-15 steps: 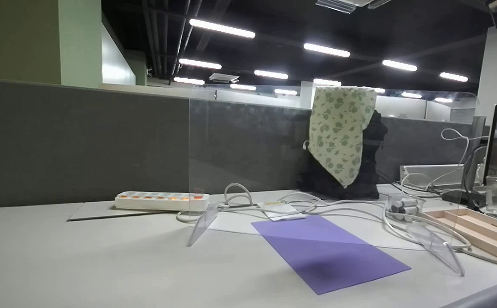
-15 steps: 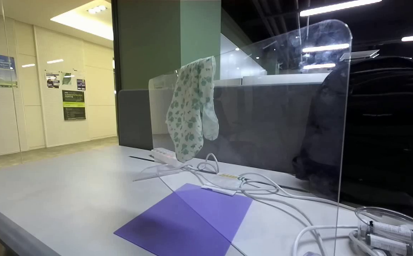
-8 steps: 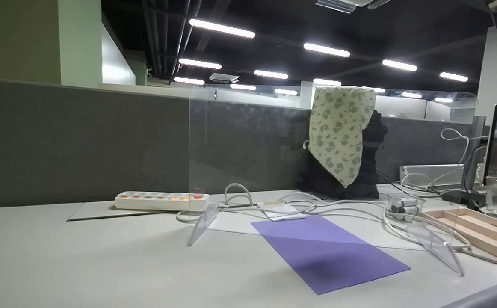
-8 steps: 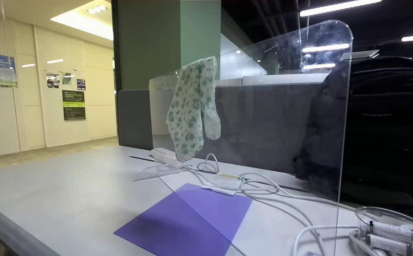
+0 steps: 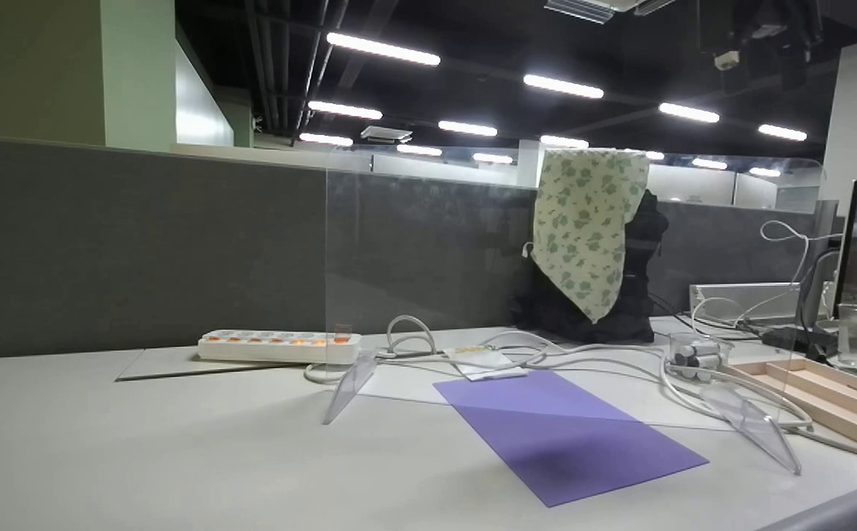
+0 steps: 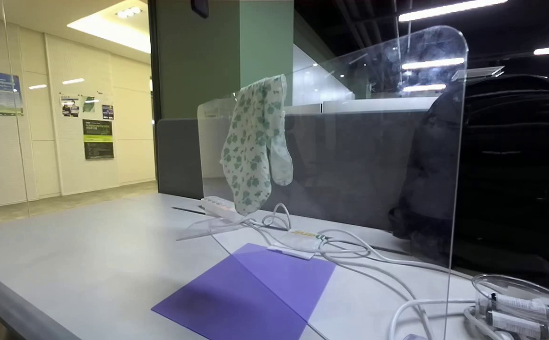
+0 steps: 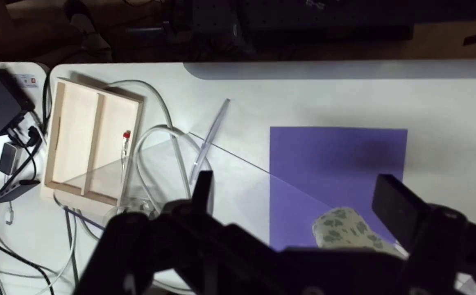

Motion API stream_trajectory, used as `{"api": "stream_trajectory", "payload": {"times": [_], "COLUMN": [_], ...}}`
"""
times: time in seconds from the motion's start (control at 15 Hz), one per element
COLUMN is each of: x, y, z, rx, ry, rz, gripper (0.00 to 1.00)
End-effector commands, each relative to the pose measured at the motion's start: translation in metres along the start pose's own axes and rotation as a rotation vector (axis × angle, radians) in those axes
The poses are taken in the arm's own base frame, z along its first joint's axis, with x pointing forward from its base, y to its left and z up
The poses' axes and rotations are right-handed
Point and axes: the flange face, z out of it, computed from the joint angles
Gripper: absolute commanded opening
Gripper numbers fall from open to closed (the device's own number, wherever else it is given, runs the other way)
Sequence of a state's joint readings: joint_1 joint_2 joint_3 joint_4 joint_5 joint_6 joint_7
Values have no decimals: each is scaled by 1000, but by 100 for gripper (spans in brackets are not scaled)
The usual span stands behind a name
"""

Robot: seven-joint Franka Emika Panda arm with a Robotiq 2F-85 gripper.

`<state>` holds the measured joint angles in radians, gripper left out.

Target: Put the cloth on the table

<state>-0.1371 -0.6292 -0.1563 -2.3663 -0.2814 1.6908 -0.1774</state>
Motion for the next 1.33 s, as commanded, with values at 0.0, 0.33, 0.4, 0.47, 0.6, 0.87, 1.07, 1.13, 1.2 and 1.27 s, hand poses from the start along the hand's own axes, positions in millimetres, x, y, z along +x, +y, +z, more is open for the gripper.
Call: {"api": "stream_trajectory", "payload": {"times": [0.0,0.33,0.4,0.47,0.6,0.87,1.07,1.13,1.2,1.27], "x": [19,32,34,34,34,42,48,51,54,57], "y": [-34,-43,-43,-43,-43,-48,-53,-55,-57,-60], "z": [6,11,12,12,12,16,25,30,34,37], "rx": [11,15,16,17,23,63,95,103,105,109], "ry": [121,182,187,188,206,284,340,354,365,378], "rz": [118,118,124,127,126,134,120,110,102,94], "gripper": [100,100,100,100,100,100,100,100,100,100]}}
